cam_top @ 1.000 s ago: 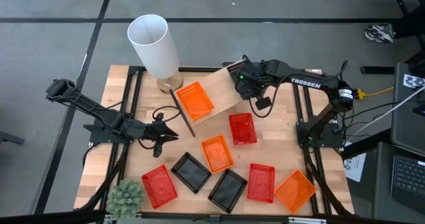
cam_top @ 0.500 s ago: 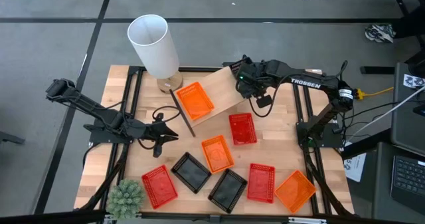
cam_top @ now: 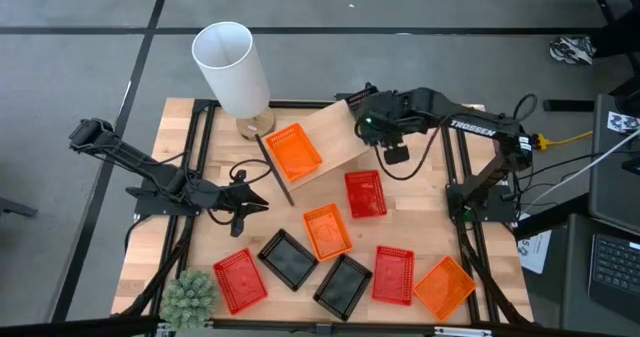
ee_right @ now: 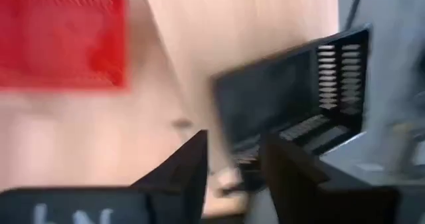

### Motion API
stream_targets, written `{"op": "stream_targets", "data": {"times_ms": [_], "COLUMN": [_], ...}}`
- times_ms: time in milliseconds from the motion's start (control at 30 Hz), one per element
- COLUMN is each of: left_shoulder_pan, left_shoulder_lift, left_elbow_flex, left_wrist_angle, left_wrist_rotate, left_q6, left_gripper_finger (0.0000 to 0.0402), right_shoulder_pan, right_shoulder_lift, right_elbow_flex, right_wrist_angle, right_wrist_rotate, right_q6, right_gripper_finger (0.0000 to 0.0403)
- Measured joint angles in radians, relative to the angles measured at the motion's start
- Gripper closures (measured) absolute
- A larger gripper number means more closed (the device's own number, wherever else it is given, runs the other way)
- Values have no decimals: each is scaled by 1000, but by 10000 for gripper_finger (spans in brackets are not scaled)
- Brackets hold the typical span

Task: Stack baskets on shelf by color
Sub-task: Put the top red basket on the shelf

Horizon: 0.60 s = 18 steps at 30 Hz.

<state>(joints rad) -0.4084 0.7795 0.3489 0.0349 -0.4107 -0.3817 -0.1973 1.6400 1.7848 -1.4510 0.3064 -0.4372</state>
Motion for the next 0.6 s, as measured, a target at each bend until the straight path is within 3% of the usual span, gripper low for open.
{"op": "stream_targets", "data": {"times_ms": [133,200,267,367,433,600], "left_shoulder_pan": [0,0,0,0,0,0], "left_shoulder_lift": [0,0,0,0,0,0], "left_elbow_flex": [0,0,0,0,0,0], "left_wrist_angle": [0,0,0,0,0,0], "left_wrist_rotate": [0,0,0,0,0,0], "left_q6": [0,0,0,-1,-1,-1], "left_gripper_finger": [345,345,345,345,345,345], "right_shoulder_pan": [31,61,109,195,253,370], "right_shoulder_lift": [-2,-4,-6,-4,-4,-4], "right_elbow_flex": [45,30,-3,-83,-148,-333], "right_wrist_angle": [-55,-32,14,116,176,282], "right_wrist_rotate": [-349,-531,-621,-615,-553,-264], "right_q6": [347,425,433,434,432,493], "right_gripper_finger": [269,269,269,269,269,269]}}
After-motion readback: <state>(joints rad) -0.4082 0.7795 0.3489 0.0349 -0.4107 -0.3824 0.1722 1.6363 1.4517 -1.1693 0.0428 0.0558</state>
